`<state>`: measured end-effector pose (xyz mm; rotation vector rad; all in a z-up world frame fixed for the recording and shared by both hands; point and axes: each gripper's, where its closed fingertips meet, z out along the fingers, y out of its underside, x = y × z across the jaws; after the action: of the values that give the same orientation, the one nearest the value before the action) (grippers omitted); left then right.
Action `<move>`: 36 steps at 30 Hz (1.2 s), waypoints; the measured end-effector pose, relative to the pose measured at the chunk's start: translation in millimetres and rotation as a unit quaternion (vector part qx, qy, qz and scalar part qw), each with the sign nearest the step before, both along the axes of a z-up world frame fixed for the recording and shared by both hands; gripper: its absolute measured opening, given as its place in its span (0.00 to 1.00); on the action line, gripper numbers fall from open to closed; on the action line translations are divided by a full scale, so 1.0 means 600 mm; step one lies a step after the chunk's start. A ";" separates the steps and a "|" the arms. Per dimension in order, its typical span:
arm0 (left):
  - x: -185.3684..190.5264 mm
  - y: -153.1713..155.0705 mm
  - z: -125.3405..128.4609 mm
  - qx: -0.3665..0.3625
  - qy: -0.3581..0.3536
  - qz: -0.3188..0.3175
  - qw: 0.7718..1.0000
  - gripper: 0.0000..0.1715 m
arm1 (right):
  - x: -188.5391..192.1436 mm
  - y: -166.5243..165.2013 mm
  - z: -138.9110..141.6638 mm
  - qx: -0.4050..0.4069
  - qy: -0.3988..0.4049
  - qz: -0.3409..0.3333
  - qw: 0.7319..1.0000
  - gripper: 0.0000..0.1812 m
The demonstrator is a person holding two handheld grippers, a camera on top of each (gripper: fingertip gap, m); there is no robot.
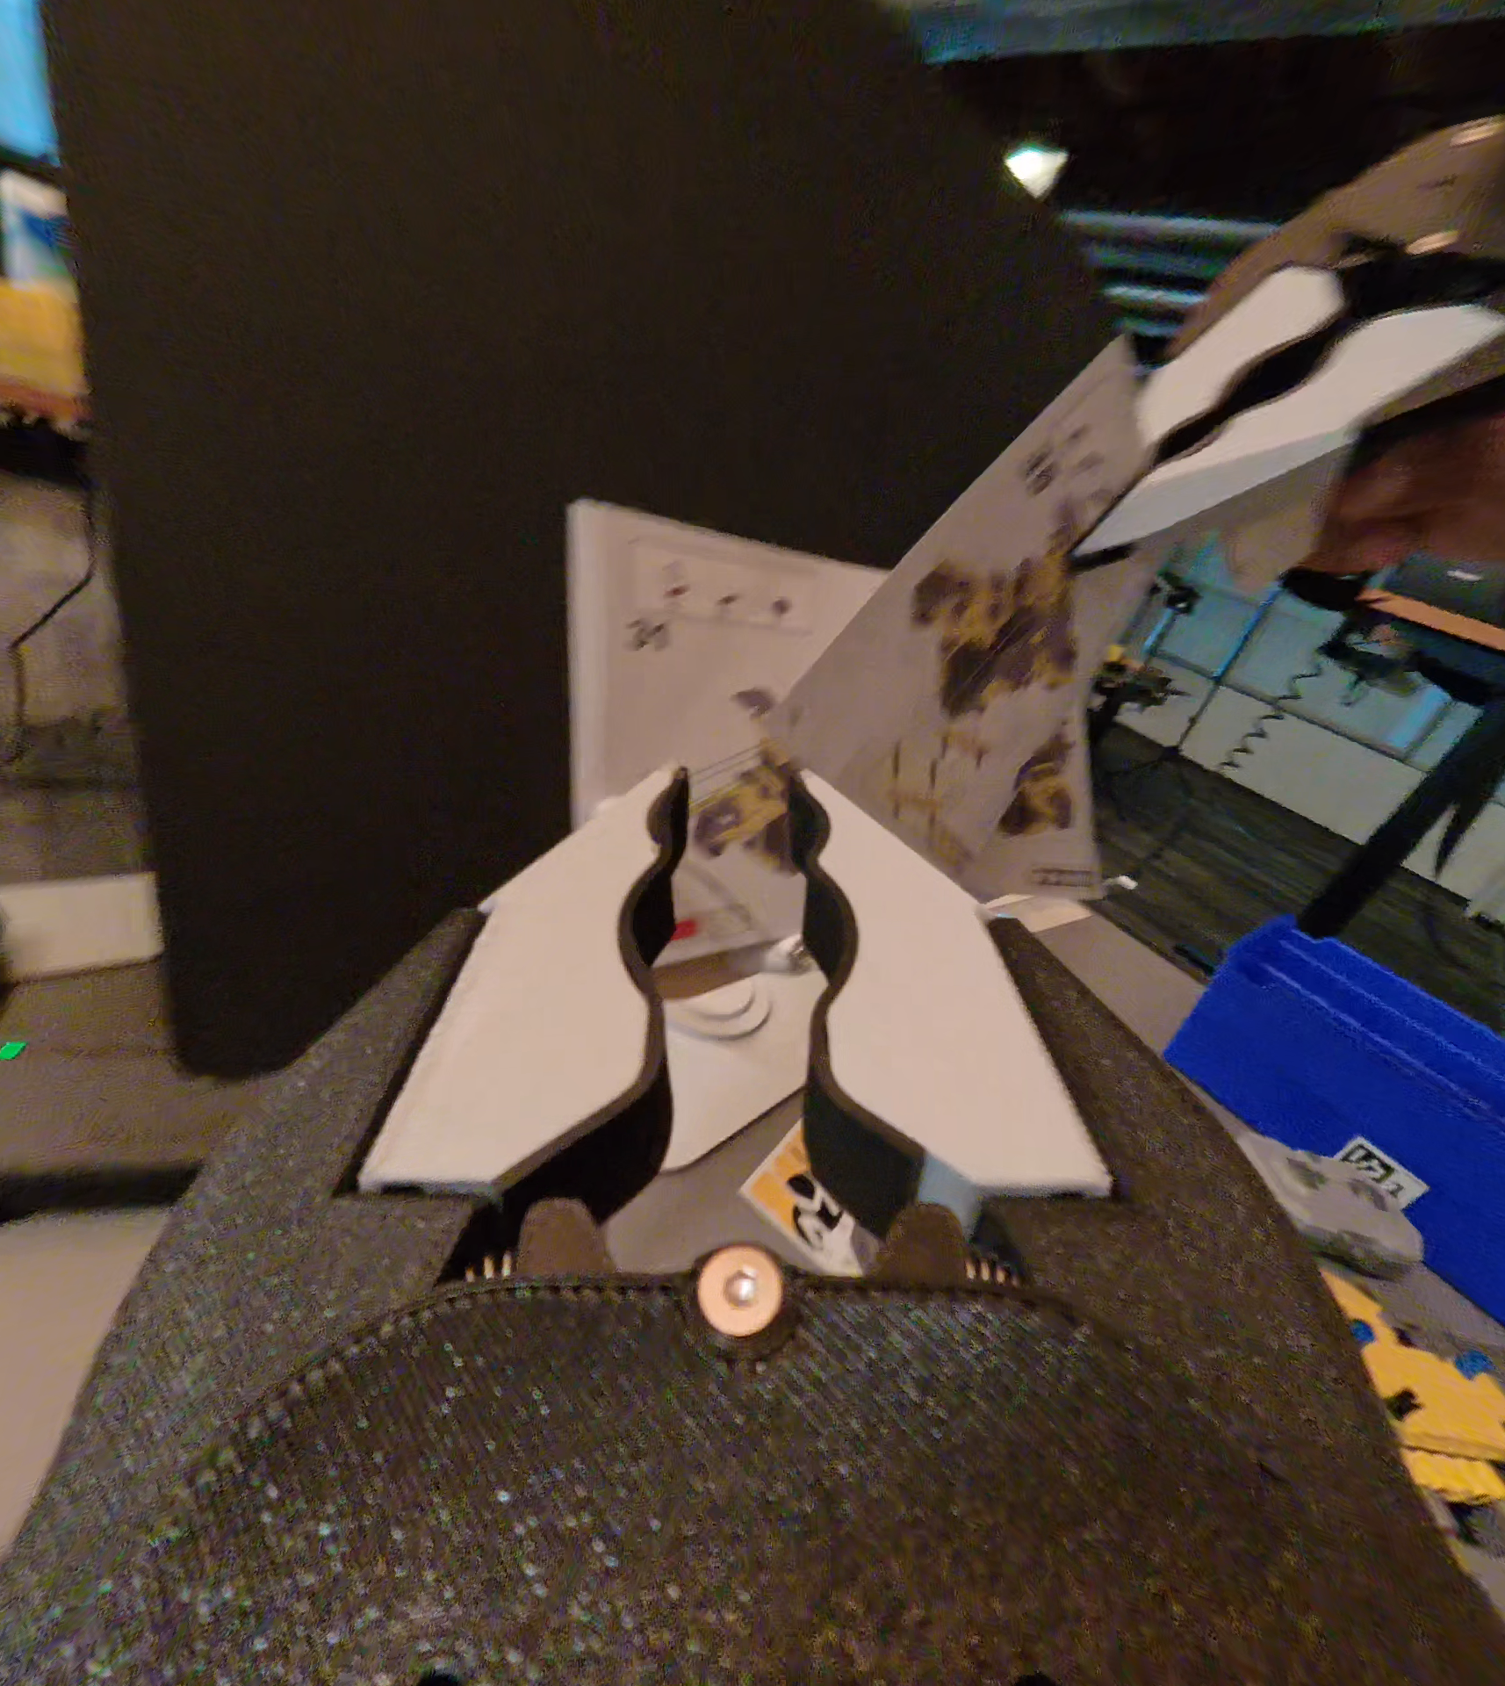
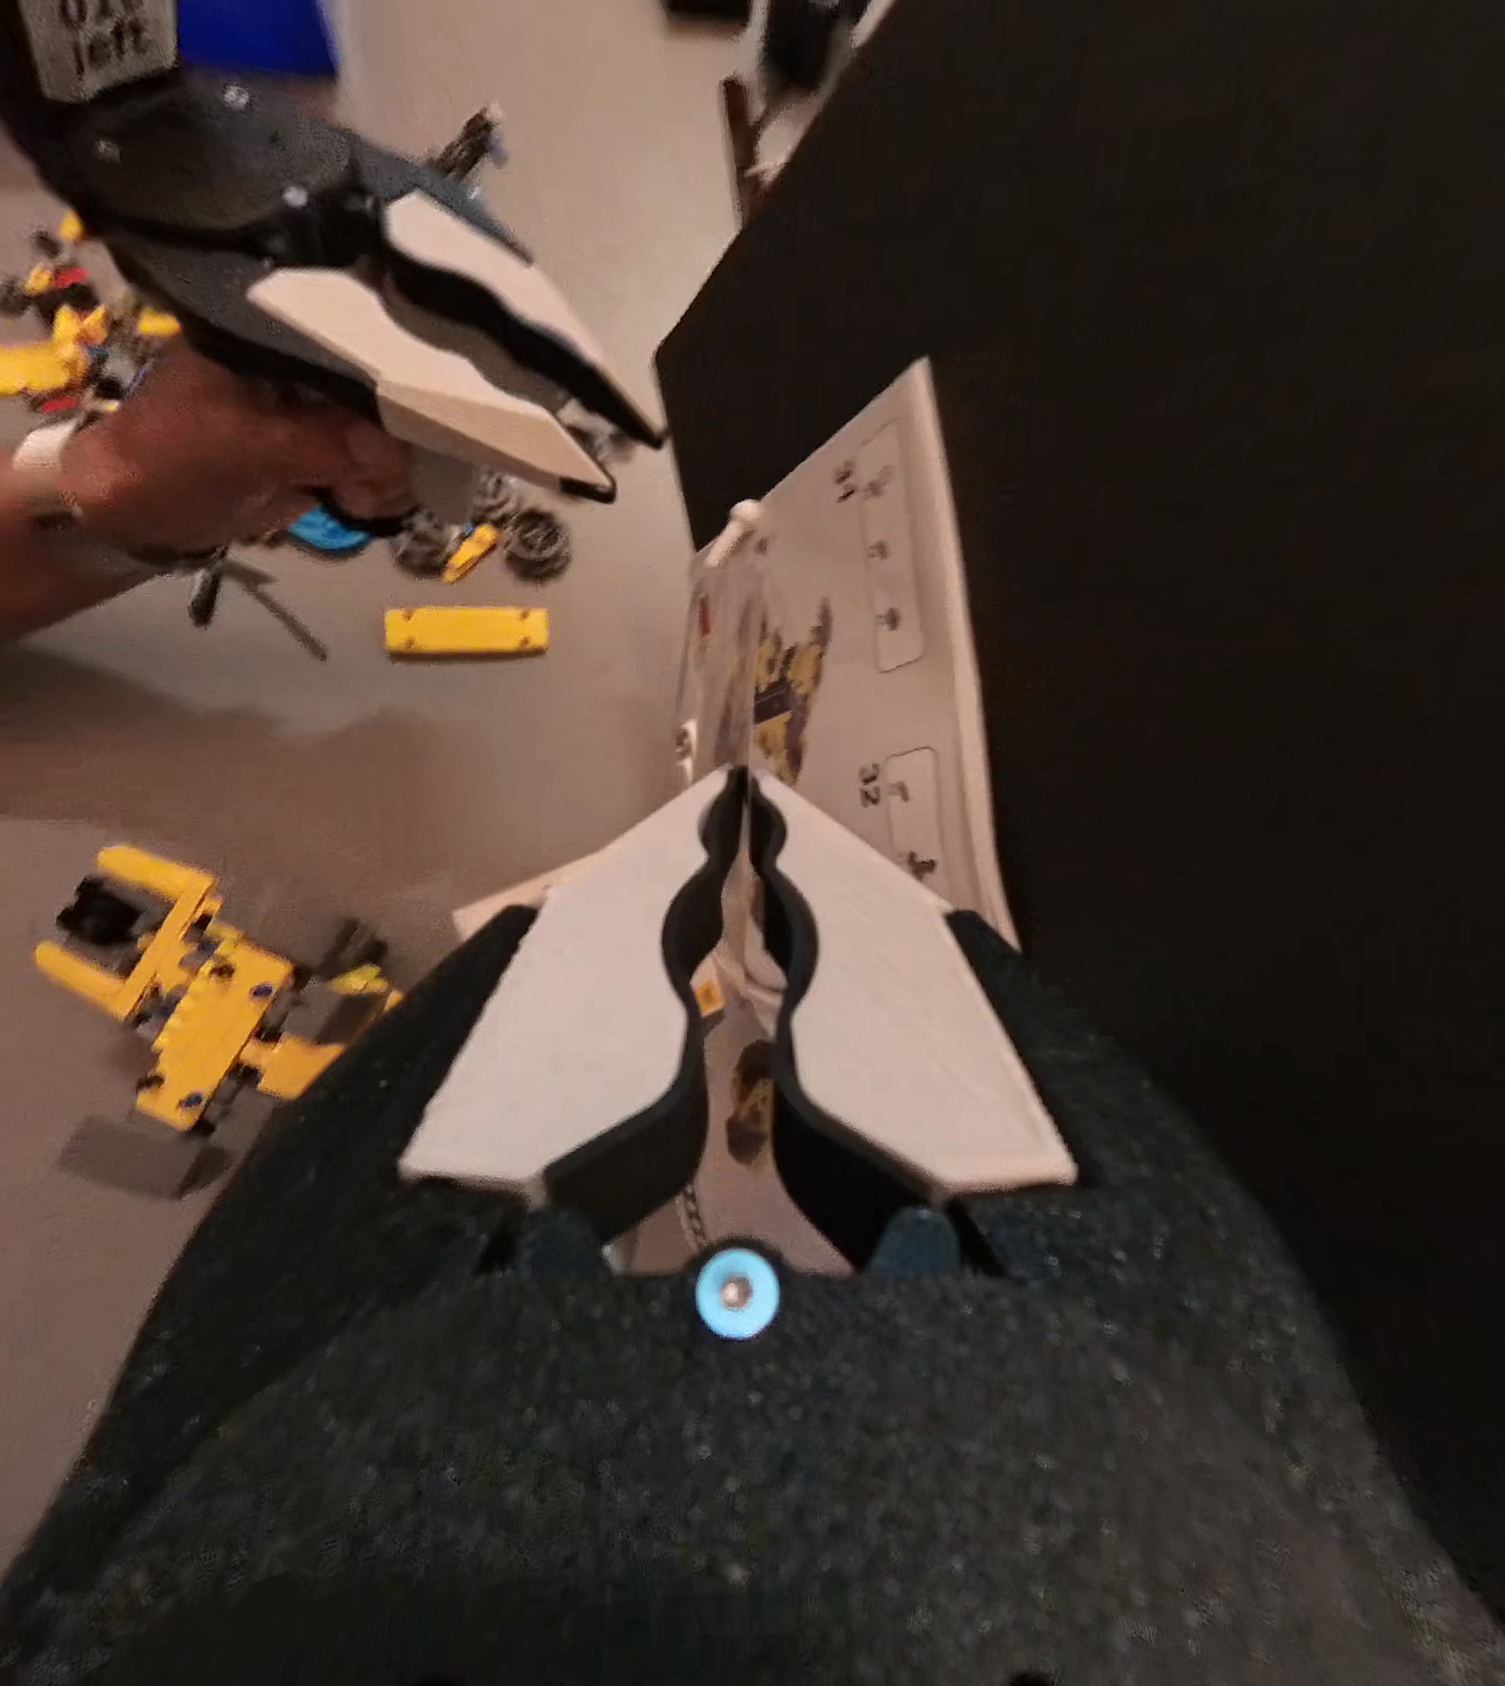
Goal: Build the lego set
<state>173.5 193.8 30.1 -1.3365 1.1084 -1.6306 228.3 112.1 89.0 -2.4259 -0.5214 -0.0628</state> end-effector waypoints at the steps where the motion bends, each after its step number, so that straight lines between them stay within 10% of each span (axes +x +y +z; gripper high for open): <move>1: -0.001 0.011 -0.012 -0.009 0.010 0.004 1.000 0.04 | 0.004 0.002 0.004 0.016 0.001 -0.009 1.000 0.00; 15: 0.048 -0.015 -0.076 -0.026 0.071 0.013 0.997 0.18 | 0.030 0.011 -0.002 0.098 0.004 -0.066 0.993 0.00; 21: 0.066 -0.029 -0.078 -0.072 0.053 0.008 0.996 0.00 | 0.023 0.020 -0.005 0.119 0.005 -0.061 0.991 0.00; 36: 0.064 -0.048 -0.064 -0.035 -0.009 0.032 0.999 0.00 | 0.023 0.118 -0.074 0.063 -0.123 -0.036 0.990 0.00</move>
<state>211.7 165.1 -8.4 -1.3852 0.9964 -1.6456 241.8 183.1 44.6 -2.3252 -0.5223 -0.4176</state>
